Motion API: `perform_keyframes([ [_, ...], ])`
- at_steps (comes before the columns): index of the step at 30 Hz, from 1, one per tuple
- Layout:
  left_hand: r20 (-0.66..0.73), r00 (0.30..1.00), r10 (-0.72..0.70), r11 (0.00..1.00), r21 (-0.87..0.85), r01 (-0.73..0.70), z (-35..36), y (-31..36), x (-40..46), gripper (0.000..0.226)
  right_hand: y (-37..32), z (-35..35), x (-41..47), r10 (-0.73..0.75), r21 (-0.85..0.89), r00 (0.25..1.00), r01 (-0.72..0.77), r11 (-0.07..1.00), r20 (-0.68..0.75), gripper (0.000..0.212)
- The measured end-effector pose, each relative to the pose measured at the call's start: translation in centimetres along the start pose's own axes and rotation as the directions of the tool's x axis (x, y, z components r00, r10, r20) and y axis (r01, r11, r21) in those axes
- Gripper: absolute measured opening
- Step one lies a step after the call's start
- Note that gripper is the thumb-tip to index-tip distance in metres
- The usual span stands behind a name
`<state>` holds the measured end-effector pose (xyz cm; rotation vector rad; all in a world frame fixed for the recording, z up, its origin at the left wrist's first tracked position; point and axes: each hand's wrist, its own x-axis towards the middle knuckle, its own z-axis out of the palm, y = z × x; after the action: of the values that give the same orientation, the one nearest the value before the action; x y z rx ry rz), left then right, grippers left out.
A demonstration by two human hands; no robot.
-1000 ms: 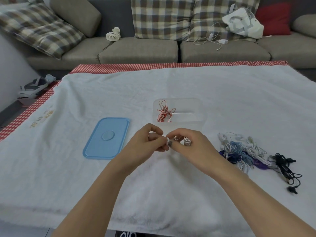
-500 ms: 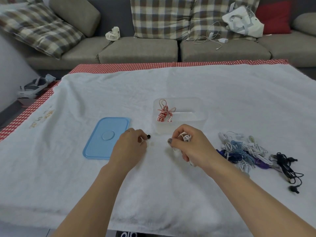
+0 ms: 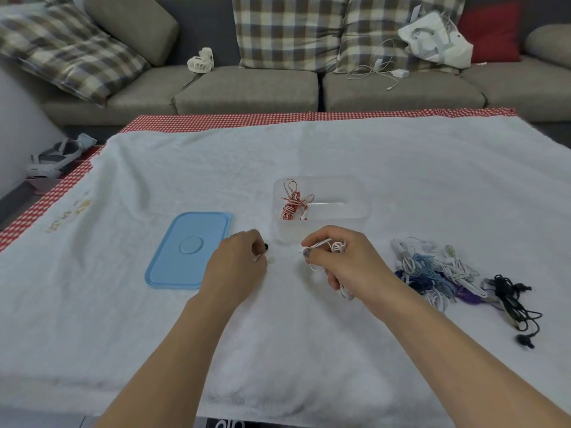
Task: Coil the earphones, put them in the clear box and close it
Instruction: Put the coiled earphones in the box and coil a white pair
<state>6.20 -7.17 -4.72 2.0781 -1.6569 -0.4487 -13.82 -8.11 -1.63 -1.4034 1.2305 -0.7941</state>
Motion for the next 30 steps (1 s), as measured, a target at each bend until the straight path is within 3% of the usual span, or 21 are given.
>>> perform_keyframes([
  [4, -0.032, 0.999, 0.038, 0.998, -0.042, -0.039, -0.3, 0.0, -0.1, 0.010, -0.1, -0.3, 0.0, 0.007, 0.053, 1.000, -0.006, 0.999, -0.027, 0.006],
  [7, -0.068, 0.997, 0.038, 0.973, -0.226, -0.052, -1.0, 1.1, -0.4, 0.012, -0.2, -0.5, 0.2, 0.017, 0.124, 0.999, -0.011, 0.992, -0.042, 0.005],
  [11, 0.019, 0.999, 0.032, 0.814, -0.581, -0.015, -1.8, 3.4, -1.6, 0.011, -0.2, -0.7, 0.3, 0.010, 0.191, 0.999, -0.001, 0.982, -0.049, 0.003],
  [14, 0.123, 0.991, 0.054, 0.675, -0.735, 0.054, -1.7, 4.3, -2.1, 0.008, -0.4, -0.8, 0.2, -0.004, 0.196, 0.999, 0.013, 0.981, -0.046, 0.004],
  [19, 0.166, 0.985, 0.037, 0.570, -0.813, 0.115, -1.5, 4.7, -2.1, 0.008, -0.7, -0.9, -0.2, -0.038, 0.180, 0.997, 0.050, 0.982, -0.069, 0.005],
  [30, 0.189, 0.979, 0.076, 0.548, -0.828, 0.117, -1.6, 5.0, -2.2, 0.013, -0.7, -1.1, -0.3, -0.074, 0.142, 0.990, 0.092, 0.986, -0.124, 0.004],
])
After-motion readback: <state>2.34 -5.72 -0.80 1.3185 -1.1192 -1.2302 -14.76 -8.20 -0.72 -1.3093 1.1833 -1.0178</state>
